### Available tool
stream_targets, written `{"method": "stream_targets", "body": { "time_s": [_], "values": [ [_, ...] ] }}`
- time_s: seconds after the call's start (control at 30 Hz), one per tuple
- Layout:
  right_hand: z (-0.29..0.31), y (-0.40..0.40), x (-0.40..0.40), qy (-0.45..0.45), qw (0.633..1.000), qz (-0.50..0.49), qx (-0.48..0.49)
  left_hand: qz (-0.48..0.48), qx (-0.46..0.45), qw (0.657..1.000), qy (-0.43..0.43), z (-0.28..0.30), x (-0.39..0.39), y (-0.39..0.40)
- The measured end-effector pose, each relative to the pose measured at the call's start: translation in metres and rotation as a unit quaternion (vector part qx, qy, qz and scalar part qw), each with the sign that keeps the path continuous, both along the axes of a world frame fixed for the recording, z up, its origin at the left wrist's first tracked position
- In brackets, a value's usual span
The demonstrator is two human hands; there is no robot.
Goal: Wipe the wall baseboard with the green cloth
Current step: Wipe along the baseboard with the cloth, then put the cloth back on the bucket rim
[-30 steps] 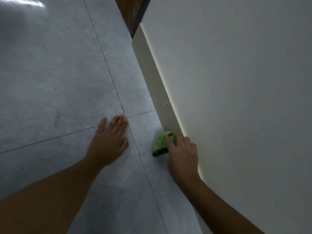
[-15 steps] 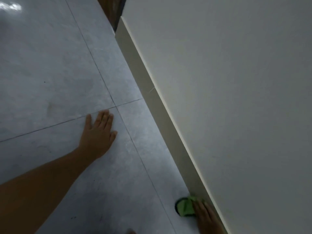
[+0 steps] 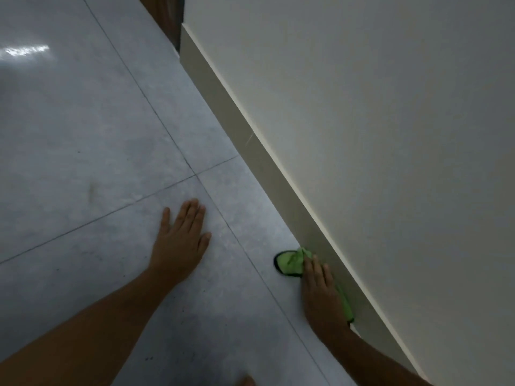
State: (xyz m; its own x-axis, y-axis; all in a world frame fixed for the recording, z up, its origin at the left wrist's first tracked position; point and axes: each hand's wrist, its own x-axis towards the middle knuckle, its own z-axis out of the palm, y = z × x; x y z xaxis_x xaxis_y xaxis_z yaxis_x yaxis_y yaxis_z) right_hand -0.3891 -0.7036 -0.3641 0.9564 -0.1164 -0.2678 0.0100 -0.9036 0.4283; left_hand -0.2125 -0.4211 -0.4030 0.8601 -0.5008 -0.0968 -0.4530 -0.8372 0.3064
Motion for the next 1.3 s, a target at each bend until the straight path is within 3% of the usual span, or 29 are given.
{"method": "stream_targets", "body": {
  "time_s": [0.2, 0.53, 0.83, 1.3],
  "values": [
    [0.027, 0.05, 0.139, 0.037, 0.998, 0.042, -0.039, -0.02, 0.042, 0.999, 0.013, 0.029, 0.006, 0.012],
    [0.162, 0.123, 0.209, 0.014, 0.995, 0.014, 0.094, 0.058, 0.119, 0.991, -0.031, 0.177, 0.083, 0.059],
    [0.282, 0.205, 0.282, -0.074, 0.966, 0.14, 0.206, 0.12, 0.132, 0.982, -0.068, 0.319, 0.145, 0.14],
    [0.371, 0.383, 0.353, -0.096, 0.909, 0.296, 0.278, 0.278, 0.126, 0.951, -0.039, 0.349, 0.133, 0.313]
  ]
}}
